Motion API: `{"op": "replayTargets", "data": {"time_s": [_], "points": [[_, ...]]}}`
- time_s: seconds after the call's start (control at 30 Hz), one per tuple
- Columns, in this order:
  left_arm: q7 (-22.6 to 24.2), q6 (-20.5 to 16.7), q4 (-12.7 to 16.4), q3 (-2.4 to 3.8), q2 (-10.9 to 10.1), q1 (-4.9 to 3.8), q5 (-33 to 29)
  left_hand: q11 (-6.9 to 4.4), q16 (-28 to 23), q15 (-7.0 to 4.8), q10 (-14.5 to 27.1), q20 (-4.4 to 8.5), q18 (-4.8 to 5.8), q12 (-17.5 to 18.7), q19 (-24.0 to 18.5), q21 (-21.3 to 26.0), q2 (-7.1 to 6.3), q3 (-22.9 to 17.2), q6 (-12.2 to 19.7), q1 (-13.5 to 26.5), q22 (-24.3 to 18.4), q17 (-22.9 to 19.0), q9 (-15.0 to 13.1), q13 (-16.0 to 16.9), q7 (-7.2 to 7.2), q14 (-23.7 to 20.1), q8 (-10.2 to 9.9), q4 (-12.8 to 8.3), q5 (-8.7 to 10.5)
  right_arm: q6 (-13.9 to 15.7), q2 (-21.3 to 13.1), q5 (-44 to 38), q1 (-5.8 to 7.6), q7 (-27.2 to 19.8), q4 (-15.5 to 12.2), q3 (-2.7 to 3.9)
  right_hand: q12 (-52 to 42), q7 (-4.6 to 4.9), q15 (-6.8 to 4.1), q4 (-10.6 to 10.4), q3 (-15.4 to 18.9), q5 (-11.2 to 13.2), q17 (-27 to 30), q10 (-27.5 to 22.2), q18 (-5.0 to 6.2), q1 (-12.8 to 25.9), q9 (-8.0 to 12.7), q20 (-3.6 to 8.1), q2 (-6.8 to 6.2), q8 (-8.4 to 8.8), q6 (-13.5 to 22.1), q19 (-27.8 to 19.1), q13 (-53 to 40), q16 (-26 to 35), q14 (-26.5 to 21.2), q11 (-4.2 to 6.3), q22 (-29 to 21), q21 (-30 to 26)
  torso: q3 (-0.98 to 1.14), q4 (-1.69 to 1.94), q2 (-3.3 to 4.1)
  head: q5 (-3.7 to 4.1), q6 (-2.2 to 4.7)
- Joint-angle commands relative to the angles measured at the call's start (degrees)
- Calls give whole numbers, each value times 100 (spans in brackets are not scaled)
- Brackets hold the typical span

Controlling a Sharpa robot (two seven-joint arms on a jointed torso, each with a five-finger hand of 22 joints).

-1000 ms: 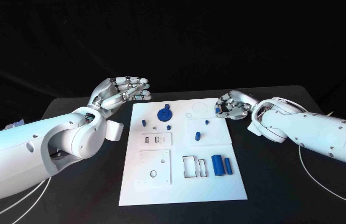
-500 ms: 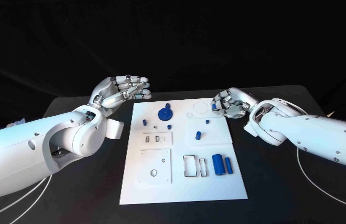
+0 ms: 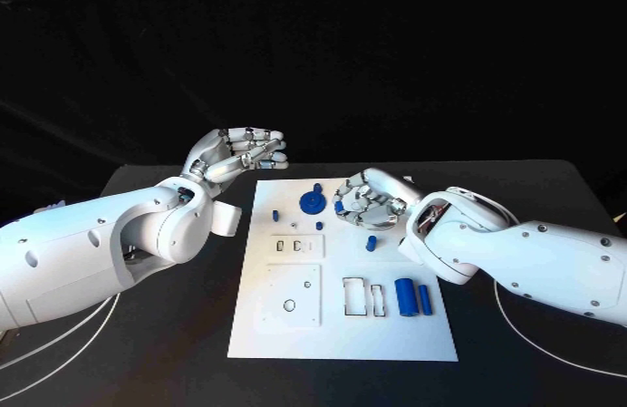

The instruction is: Assemble the parts on the task board

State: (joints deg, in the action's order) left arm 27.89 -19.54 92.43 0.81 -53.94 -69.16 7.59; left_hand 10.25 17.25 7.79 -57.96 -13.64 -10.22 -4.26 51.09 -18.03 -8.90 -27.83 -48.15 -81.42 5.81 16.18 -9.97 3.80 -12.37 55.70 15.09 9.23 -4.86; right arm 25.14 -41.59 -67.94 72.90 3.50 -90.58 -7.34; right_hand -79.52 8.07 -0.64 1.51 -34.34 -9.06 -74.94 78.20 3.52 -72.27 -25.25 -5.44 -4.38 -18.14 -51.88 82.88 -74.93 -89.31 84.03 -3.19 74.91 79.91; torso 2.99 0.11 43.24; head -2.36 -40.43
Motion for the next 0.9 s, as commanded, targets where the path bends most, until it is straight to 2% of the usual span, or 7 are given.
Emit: {"op": "replayTargets", "data": {"time_s": [0.03, 0.13, 0.2, 0.27, 0.43, 0.53, 0.9], "points": [[34, 116, -57, 2, 50, -3, -41, 30, -24, 8, -2, -38, -27, 29, 18, 33, -6, -34, 23, 70, -5, 5, -9, 3, -117, -40, -24, 15, 25, -105, 180, -446, -33, 530, -59, -18, 33, -3, -11, -5, -30, -4, -1306, -25, -39, 0, -159, 18, 45, -120, 6, -32, -21, -2, 550, -10, 420, -34, -31, 6, -21, -82, -33], [33, 110, -90, 2, 75, -3, -42, 29, -26, 7, -6, -38, -28, 29, 19, 33, -3, -40, 20, 69, -6, 8, -10, 4, -115, -39, -23, 11, 24, -158, 376, -635, -72, 701, -64, -37, 32, -2, -10, -8, -29, 0, -1296, -23, -40, 9, -161, 17, 45, -123, 7, -29, -23, 1, 547, -12, 425, -29, -37, 10, -21, -106, -54], [31, 106, -102, 2, 83, -3, -43, 29, -26, 7, -6, -38, -28, 29, 19, 33, -3, -40, 20, 69, -6, 8, -10, 4, -115, -39, -23, 11, 24, -196, 496, -740, -97, 804, -43, -46, 32, -2, -10, -8, -29, 0, -1296, -23, -40, 9, -161, 17, 45, -123, 7, -29, -23, 1, 547, -12, 425, -29, -22, -1, -11, -127, -64], [29, 106, -110, 2, 89, -3, -43, 29, -26, 7, -6, -38, -28, 29, 19, 33, -3, -40, 20, 69, -6, 8, -10, 4, -115, -39, -23, 11, 24, -222, 607, -833, -130, 897, -10, -54, 35, -1, -7, -14, -24, 9, -1293, -24, -41, 31, -166, 14, 40, -130, 9, -26, -21, 2, 547, -14, 428, -28, -17, -2, -10, -132, -67], [28, 107, -114, 2, 103, -4, -44, 29, -26, 7, -6, -38, -28, 29, 19, 33, -3, -40, 20, 69, -6, 8, -10, 4, -115, -39, -23, 11, 24, -288, 872, -1101, -241, 1111, 123, -79, 33, -2, -7, -15, -21, 13, -1286, -22, -40, 42, -168, 13, 36, -132, 11, -28, -24, 5, 545, -15, 425, -31, -23, 9, -8, -171, -101], [27, 109, -111, 2, 107, -4, -44, 29, -26, 7, -6, -38, -28, 29, 19, 33, -3, -40, 20, 69, -6, 8, -10, 4, -115, -39, -23, 11, 24, -310, 961, -1201, -296, 1184, 187, -86, 34, -2, -6, -17, -14, 20, -1285, -21, -40, 60, -172, 12, 24, -137, 14, -27, -24, 5, 545, -15, 425, -32, -19, 24, -3, -184, -121], [20, 127, -100, 1, 126, -4, -44, 26, -29, 5, -14, -37, -28, 29, 21, 33, 3, -53, 14, 66, -9, 15, -13, 5, -113, -36, -21, 0, 23, -422, 1204, -1412, -463, 1251, 388, -111, 25, -5, -6, -15, 0, 29, -1284, -10, -42, 91, -179, 10, -5, -148, 16, -20, -36, 6, 545, -13, 434, -26, -22, 20, -6, -237, -200]]}}
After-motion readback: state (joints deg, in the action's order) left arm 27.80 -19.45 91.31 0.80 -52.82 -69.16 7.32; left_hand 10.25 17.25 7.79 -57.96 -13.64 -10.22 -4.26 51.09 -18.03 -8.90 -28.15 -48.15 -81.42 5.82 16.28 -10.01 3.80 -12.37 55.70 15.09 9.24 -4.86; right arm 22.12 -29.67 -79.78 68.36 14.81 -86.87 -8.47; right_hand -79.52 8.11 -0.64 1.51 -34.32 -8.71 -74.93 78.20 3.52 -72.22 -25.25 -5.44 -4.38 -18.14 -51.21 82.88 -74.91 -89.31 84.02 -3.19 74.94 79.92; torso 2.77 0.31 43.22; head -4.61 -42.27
